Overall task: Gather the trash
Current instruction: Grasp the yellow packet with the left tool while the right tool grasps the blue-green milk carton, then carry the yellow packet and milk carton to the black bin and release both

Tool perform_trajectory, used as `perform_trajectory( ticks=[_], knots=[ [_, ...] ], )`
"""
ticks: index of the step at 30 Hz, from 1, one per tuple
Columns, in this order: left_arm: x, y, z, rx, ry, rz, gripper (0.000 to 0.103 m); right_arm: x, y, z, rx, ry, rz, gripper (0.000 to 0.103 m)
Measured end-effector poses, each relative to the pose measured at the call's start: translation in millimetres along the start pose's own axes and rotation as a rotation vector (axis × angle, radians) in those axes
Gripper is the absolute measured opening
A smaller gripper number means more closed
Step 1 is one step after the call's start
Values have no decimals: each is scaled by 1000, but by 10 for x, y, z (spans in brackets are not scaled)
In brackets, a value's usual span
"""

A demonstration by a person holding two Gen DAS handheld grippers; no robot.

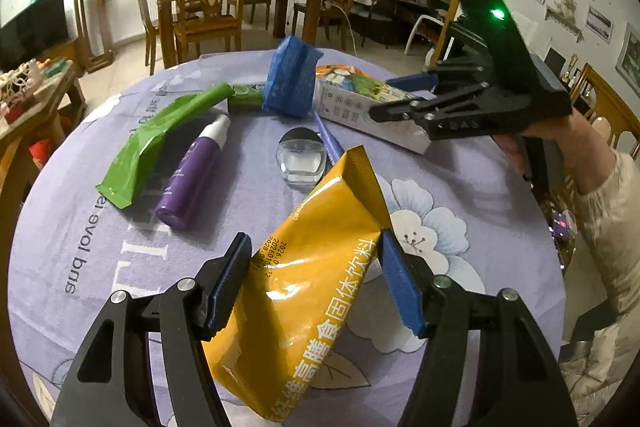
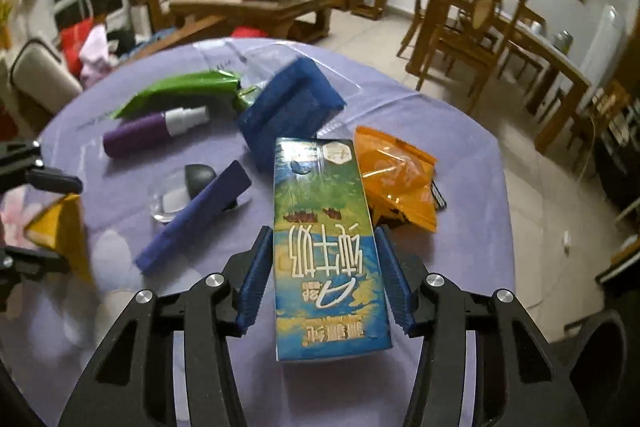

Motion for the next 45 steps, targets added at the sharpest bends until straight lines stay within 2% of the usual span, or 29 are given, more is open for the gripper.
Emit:
perform_trajectory(
  ticks=[3,9,15,24,45],
  knots=[
    [54,41,-28,23,-4,11,64,49,172,164,56,-61,-52,51],
    [206,149,-142,76,-20,26,64,219,668,524,239,-251,-220,51],
    [443,182,-332,130,-35,46,64,366,1072,950,383,-392,-251,51],
    [1016,92,-704,182,-111,96,64,875,1499,1694,532,-567,-144,51],
    [2301,-463,-1364,154,-233,256,64,2077,1679,3108,662,-920,16,51]
  ],
)
Point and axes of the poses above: each gripper's, at about its wrist camera, not at the fingertips, and y roughly against the way its jaws point, x to its right, z to its underside, the point moved 2 cm from there along -y, roughly the way its jaws point, and after that the axes turned 15 degrees about -x, right-handed, at the moved point
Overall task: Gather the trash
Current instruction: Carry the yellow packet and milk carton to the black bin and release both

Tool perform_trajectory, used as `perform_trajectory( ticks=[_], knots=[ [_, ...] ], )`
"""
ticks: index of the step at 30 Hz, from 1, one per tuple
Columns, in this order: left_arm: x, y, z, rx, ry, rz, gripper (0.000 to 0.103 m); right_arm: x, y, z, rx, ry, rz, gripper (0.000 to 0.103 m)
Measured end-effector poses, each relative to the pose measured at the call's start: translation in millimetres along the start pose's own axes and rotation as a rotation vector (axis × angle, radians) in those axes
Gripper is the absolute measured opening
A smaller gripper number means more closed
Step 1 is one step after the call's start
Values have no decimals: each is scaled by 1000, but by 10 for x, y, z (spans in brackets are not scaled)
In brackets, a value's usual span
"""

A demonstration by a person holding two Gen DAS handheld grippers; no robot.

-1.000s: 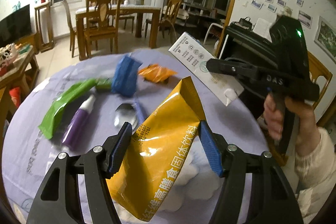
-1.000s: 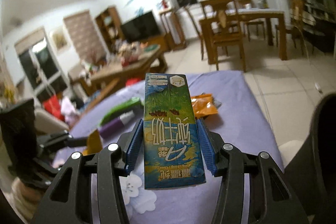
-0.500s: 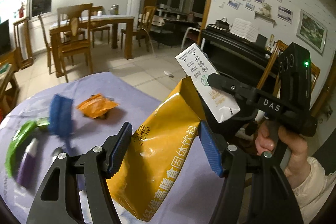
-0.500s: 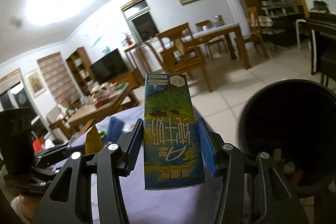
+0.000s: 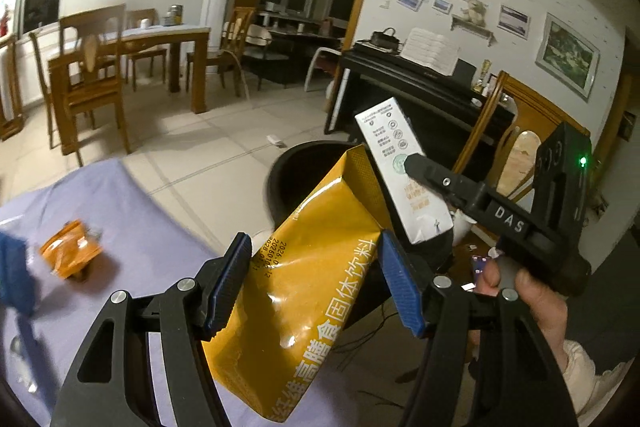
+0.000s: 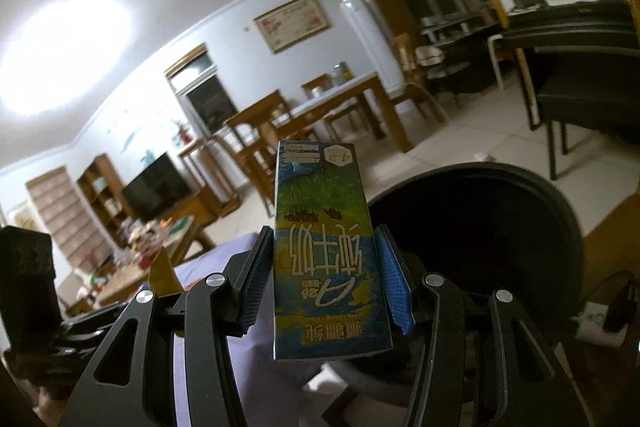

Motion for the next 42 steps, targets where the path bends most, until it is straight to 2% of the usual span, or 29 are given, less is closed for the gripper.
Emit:
perform_trajectory(
  ticks=[8,18,30,42],
  knots=[
    [283,-383,-259,-9,-38,54,64,657,132,21,35,-93,48,51],
    [355,-755,-376,-55,-35,77,64,1151,104,68,51,-166,82,51],
    [354,-970,-421,-96,-31,83,64,1331,34,178,39,-207,79,51],
    [365,-1055,-454,-114,-30,83,65,1267,45,254,37,-219,76,52]
  ],
)
Point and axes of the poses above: each gripper's, at about its wrist camera, not at the fingertips, and y roughly against the way its jaws point, x to its right, z to its underside, the point moved 2 cm from there along -y, roughly the way its jaws point, and after that the axes turned 15 degrees about -x, right-handed, at the moved point
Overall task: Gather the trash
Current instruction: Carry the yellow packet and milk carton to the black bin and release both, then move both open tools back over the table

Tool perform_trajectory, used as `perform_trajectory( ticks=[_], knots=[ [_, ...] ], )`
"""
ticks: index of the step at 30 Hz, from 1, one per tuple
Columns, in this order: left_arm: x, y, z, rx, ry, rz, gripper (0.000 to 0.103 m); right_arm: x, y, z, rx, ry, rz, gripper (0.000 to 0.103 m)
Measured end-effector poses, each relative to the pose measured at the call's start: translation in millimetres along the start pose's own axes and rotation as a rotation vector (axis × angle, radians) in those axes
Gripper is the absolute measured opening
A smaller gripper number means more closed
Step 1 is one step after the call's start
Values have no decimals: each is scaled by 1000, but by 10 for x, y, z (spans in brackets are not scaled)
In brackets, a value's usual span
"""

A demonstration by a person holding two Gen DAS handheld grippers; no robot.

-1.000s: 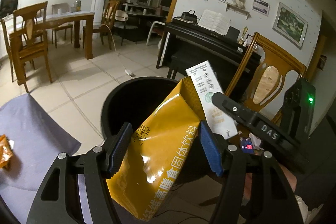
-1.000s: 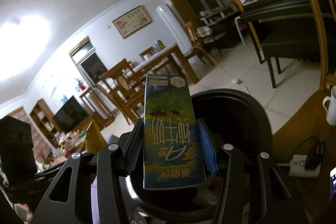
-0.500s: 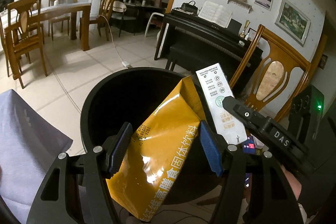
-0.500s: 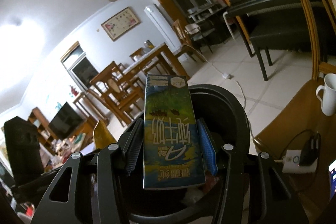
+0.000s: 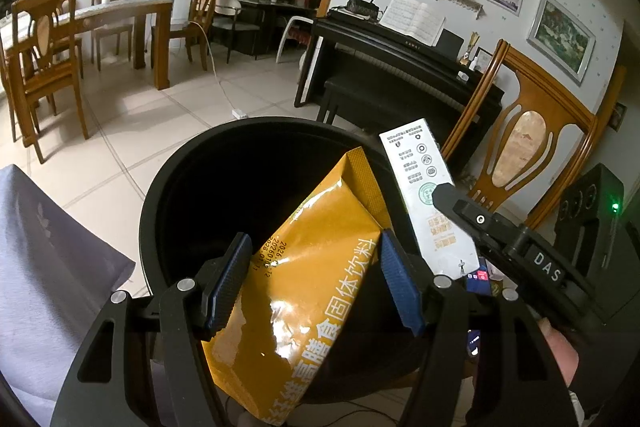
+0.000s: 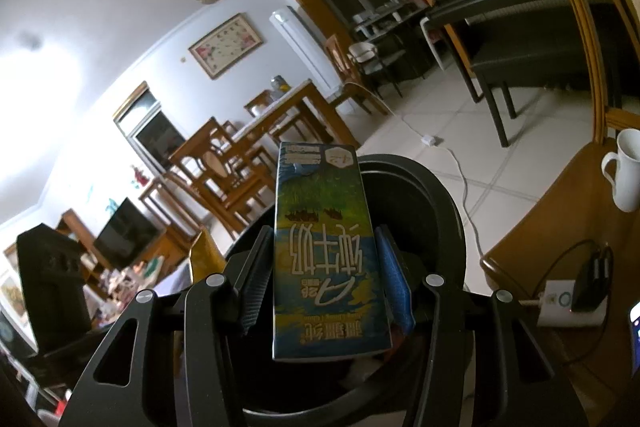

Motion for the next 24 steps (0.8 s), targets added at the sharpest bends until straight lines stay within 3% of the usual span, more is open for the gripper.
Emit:
perform_trajectory(
  ticks=[4,5,9,24],
  knots=[
    [4,-6,-4,-4,0,-1,66,10,-39,19,-11,-1,-3,54],
    [6,-19,1,-7,2,-4,66,21,-45,27,-11,-5,-5,59],
    [-6,6,14,5,21,-22,85,-47,-18,64,-6,-5,-7,66],
    [-270,638,221,64,57,-64,86,-826,27,181,-36,142,-7,66]
  ],
)
Point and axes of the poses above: each gripper's, at about its wrist camera, not at the fingertips, and y roughly against the way its jaws point, x to its right, z to its underside, the point moved 2 cm from there along -y, roughly the way its jaws point, and after that the axes turned 15 degrees about -x, right-handed, at the moved point
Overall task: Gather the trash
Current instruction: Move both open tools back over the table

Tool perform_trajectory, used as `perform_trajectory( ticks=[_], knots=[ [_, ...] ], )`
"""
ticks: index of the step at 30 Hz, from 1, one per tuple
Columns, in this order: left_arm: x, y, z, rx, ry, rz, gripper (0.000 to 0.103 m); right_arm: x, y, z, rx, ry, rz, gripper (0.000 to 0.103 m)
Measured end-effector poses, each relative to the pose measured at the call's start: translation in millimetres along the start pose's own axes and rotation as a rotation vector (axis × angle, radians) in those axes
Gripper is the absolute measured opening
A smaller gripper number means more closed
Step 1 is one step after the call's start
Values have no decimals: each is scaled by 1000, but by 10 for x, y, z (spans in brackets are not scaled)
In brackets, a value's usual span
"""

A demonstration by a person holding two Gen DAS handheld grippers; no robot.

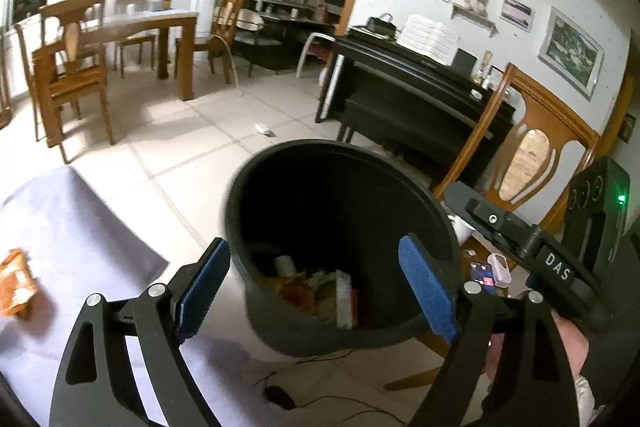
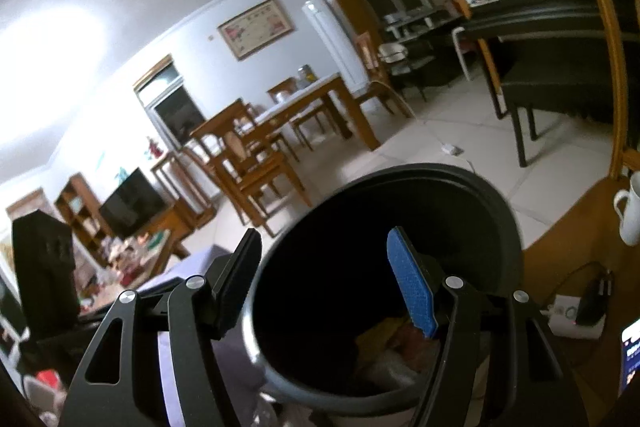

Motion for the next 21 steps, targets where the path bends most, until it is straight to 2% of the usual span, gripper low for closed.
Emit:
perform_trajectory(
  ticks=[4,8,15,18,21],
  knots=[
    [-355,286,153,17,69,-41,88,-404,-91,49,-32,70,-12,71],
    [-756,593,334,46,144,-92,90,-871,-250,135,-81,142,-31,71],
    [-1563,1263,724,103,276,-192,90,-1802,-641,352,-183,266,-105,76],
    [-1908,1497,934,102,311,-264,90,-2222,-818,474,-228,321,-136,81],
    [-2235,1634,1119,64,345,-324,90,-2632,-1002,582,-277,369,-172,82]
  ],
)
Point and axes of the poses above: each gripper's, at about its wrist camera, not at the fingertips, and y roughly against the way its jaws point, x to its right, z to its underside, the point moved 2 cm from there along -y, roughly the way its jaws point, and after that the axes turned 15 degrees about -x, right-handed, at the moved point
